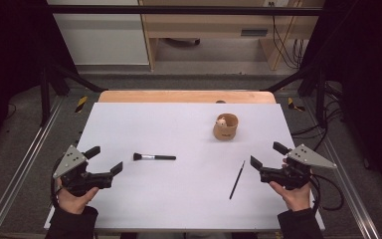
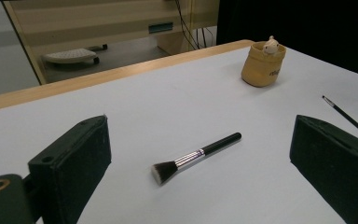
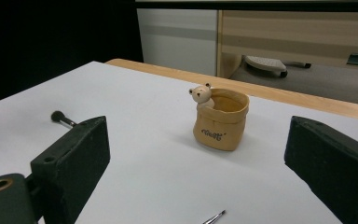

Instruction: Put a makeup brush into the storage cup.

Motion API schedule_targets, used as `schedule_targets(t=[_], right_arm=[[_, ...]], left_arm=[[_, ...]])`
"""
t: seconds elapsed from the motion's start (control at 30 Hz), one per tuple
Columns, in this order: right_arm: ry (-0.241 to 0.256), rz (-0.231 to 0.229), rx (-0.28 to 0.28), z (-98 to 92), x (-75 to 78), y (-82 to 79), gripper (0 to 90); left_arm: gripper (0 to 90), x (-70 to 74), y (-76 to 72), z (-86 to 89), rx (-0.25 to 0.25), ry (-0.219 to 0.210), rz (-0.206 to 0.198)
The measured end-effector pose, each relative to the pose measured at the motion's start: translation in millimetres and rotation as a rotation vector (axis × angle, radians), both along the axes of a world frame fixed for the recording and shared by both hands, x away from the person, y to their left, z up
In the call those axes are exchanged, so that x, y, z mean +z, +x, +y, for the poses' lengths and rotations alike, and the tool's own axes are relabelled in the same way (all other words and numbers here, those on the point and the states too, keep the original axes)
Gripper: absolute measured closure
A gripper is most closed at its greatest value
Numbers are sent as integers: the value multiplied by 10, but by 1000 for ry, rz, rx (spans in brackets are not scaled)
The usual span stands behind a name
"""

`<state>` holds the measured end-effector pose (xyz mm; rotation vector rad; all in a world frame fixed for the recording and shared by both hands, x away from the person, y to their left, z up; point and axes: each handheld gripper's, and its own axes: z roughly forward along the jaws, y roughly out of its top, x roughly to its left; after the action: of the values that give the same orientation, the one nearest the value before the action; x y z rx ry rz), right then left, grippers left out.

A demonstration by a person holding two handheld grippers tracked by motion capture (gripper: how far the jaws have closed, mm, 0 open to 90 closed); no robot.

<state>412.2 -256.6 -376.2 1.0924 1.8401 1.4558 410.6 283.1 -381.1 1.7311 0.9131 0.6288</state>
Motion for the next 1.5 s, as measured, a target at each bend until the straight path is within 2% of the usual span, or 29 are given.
schedule_targets(t=[0.13, 0.5, 0.63, 0.67, 0.93, 1.17, 1.27, 1.5], right_arm=[[-9, 5, -1, 8, -19, 4, 73], [-50, 32, -12, 111, -47, 6, 93], [-70, 56, 0, 199, -90, 23, 96], [-77, 76, 3, 242, -129, 41, 98], [-94, 132, 8, 330, -258, 103, 105], [-124, 178, -6, 385, -385, 154, 118], [-148, 212, -19, 422, -460, 177, 131], [-168, 251, -26, 461, -550, 212, 160]], left_arm=[[44, -11, 4, -6, 8, 22, 3], [45, -61, 8, 26, 21, 25, 18], [45, -76, 10, 23, 21, 29, 21], [45, -83, 13, 18, 24, 28, 21], [46, -124, 33, -2, 23, 38, 35], [46, -140, 36, -18, 20, 53, 39], [47, -149, 39, -32, 17, 55, 43], [47, -161, 43, -48, 14, 67, 47]])
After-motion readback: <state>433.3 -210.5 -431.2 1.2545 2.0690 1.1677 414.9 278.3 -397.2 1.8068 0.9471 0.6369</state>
